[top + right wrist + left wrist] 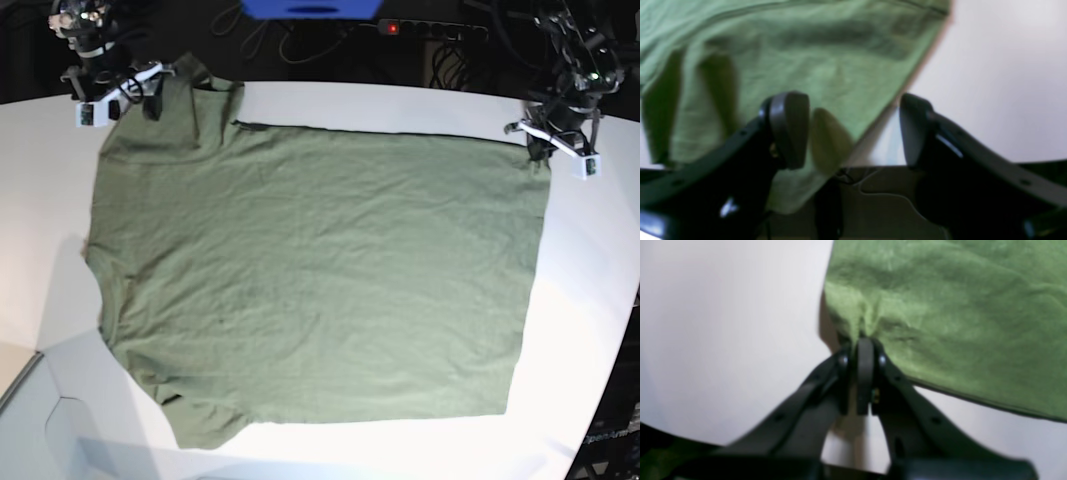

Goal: Layout the t-shirt on the table in an organized manner, then fold the t-shirt properly
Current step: 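Grasp the collar-side corners of the shirt with both grippers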

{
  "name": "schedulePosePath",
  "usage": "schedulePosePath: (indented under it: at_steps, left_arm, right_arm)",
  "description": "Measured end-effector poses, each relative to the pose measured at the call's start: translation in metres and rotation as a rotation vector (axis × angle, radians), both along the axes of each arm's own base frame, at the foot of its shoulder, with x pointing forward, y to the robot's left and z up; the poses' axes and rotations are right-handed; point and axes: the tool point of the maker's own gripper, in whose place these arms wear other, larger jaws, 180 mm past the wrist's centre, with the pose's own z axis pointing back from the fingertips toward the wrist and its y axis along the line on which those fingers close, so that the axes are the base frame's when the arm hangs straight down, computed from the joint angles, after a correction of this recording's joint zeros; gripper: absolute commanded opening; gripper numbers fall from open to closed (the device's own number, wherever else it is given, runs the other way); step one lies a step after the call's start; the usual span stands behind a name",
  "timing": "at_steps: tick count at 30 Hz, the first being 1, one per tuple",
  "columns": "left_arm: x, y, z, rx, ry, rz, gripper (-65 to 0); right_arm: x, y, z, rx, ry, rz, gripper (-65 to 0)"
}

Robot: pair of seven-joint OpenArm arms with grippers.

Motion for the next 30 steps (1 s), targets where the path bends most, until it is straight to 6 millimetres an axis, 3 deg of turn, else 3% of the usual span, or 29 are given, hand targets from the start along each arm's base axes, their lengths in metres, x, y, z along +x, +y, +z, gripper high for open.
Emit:
schedulePosePath:
  at_steps: [5,8,18,24,30]
  left_arm:
    - [0.000,0.000,0.000,0.000,0.000,0.000,-65.0]
    - [0.000,0.000,0.000,0.000,0.000,0.000,-65.0]
    - [0.001,0.001,0.001,0.001,-0.002,0.000,-65.0]
    - [0.016,0.000,0.024,0.042,-0.050,-0.025,-65.0]
    - [0.032,0.000,0.046,0.074,-0.109,-0.038,-65.0]
  right_arm:
    - [-0.002,0.000,-0.001,0.000,0.007,0.000,-48.7]
    - [-0.002,-0.001,-0.002,-0.002,0.014,0.002,-64.0]
    - [-0.003,-0.002,0.005,-0.029,0.022,0.017,-65.0]
    - [0.022,-0.005,0.040,-0.085,-0.078,0.039,-65.0]
    - [0.046,-0.006,0.056,-0.099,-0.146,0.040,-65.0]
